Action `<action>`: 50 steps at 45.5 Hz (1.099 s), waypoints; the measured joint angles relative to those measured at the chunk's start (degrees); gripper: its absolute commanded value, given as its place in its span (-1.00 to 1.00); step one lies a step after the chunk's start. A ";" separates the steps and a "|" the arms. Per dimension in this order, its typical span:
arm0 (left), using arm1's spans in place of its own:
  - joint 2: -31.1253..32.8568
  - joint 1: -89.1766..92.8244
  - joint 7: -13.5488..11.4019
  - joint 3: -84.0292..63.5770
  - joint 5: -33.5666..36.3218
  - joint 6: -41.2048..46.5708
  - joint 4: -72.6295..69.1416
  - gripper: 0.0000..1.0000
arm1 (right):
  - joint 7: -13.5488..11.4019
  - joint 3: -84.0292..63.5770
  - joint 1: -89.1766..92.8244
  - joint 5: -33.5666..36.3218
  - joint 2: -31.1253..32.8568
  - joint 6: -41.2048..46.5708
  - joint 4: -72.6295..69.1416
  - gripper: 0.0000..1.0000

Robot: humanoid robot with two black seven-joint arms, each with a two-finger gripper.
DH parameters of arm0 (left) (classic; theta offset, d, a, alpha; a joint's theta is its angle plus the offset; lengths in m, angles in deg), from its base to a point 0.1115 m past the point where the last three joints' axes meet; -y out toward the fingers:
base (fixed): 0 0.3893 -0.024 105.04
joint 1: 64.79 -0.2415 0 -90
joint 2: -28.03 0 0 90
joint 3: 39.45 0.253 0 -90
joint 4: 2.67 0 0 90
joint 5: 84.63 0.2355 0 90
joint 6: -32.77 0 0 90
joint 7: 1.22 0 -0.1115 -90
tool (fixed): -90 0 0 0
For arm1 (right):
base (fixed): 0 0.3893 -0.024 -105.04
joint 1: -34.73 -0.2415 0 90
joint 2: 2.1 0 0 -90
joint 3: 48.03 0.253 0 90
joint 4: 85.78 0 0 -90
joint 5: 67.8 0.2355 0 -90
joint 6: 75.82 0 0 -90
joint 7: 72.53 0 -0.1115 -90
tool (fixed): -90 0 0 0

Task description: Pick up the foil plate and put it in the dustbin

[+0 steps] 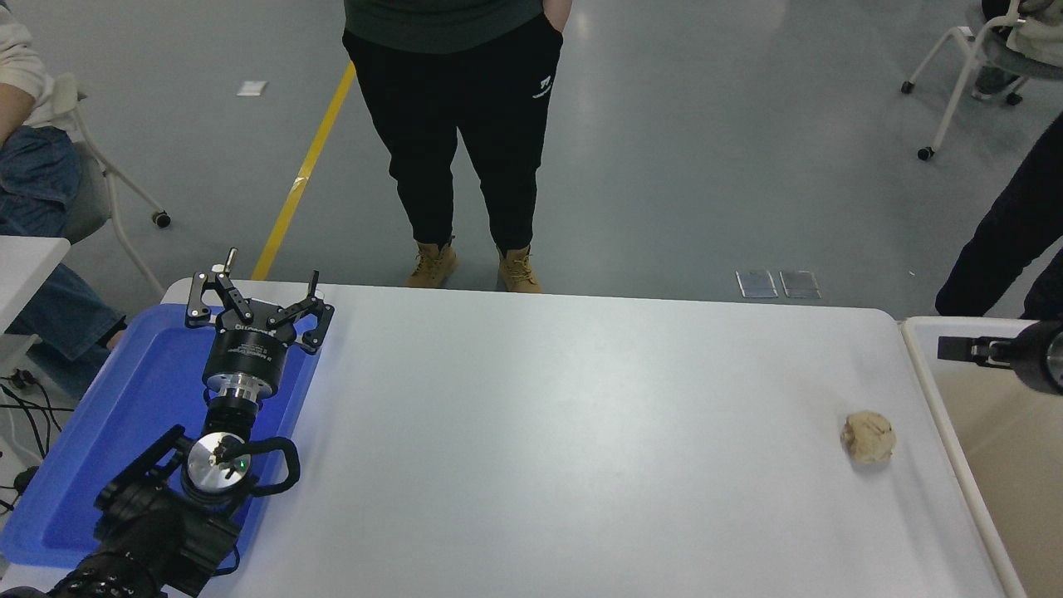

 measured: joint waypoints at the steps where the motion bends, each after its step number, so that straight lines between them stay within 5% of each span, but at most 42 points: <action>1: 0.00 0.00 0.02 0.00 0.01 0.00 0.00 1.00 | -0.13 -1.14 -1.53 0.40 0.00 0.00 -1.18 1.00; 20: -0.01 0.00 0.06 0.02 0.07 0.00 0.00 1.00 | -1.71 -15.17 -21.87 7.66 -4.04 0.55 -16.79 1.00; 50: 0.00 0.00 -0.02 0.00 0.03 0.03 0.00 1.00 | -2.40 -23.83 -44.05 26.53 -21.19 7.87 -30.70 1.00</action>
